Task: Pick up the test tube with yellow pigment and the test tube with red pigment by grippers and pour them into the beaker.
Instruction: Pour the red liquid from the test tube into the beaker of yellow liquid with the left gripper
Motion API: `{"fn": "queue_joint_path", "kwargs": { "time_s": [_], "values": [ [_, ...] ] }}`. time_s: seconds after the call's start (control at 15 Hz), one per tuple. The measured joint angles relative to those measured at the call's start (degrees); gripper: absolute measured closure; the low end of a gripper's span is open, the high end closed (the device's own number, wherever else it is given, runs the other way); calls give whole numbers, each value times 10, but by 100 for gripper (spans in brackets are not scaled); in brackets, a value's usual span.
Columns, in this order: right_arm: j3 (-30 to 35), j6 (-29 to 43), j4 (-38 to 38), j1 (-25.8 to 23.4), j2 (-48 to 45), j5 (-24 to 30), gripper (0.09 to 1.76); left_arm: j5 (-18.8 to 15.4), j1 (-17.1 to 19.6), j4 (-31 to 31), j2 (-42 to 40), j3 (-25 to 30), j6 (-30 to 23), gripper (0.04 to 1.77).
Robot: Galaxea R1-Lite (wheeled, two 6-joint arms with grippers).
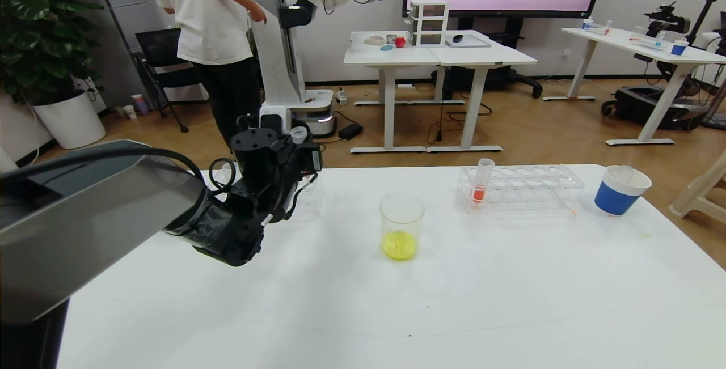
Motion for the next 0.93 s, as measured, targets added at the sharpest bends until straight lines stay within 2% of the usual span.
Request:
{"fn": "queue_joint_path", "kwargs": {
  "time_s": [0.13,0.33,0.53,0.67,0.87,0.93],
  "values": [
    [0,0,0,0,0,0,11,-8,0,0,-9,-1,2,131],
    [0,0,0,0,0,0,11,-69,-3,1,-22,-3,16,131],
    [0,0,0,0,0,0,11,-151,-17,-1,-27,-17,37,131],
    [0,0,0,0,0,0,11,-228,-25,-9,-26,-20,86,131],
    [0,0,0,0,0,0,11,-341,-31,-54,-14,-26,143,131],
    [0,0,0,0,0,0,11,-377,-32,-62,-7,-27,177,131]
  ]
}}
